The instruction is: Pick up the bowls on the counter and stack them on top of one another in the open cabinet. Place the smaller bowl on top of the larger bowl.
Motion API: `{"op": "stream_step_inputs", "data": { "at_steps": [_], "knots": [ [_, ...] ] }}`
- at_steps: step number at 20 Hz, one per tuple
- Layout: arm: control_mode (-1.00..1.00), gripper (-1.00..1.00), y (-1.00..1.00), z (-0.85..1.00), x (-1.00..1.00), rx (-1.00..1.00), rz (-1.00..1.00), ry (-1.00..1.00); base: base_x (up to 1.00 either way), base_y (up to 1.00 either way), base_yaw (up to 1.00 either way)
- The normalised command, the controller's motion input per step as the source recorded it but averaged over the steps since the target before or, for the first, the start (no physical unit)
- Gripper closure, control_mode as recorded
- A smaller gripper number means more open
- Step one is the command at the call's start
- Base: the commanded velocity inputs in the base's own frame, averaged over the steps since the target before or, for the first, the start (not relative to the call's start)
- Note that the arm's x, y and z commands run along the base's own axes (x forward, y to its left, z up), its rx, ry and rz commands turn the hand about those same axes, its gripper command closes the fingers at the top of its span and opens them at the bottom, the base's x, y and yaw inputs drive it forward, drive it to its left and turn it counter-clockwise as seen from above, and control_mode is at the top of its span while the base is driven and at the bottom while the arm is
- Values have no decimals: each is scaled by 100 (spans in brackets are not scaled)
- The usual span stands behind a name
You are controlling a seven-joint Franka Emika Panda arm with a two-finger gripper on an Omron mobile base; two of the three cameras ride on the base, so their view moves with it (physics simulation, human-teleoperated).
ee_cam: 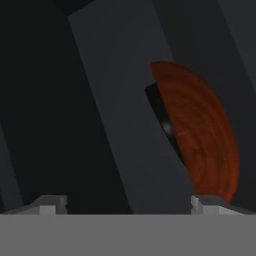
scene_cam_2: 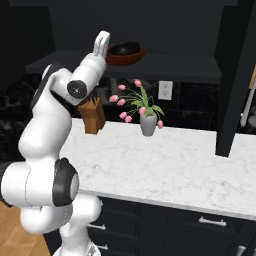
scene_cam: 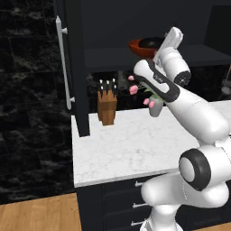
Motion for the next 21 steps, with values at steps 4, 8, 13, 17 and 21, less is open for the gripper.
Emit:
{"op": "stream_step_inputs", "data": {
  "at_steps": [4, 8, 13, 17, 21],
  "knots": [
    [-100, -100, 0, 29, -96, 0, 0, 0, 0, 0, 0],
    [-100, -100, -5, 25, -100, -5, -2, 10, 0, 0, 0],
    [-100, -100, -22, 12, -100, -20, -7, 29, 0, 0, 0],
    [-100, -100, -29, 22, -96, -23, -2, 62, 0, 0, 0],
    [-100, -100, -31, 6, -86, -28, 0, 81, 0, 0, 0]
  ]
}}
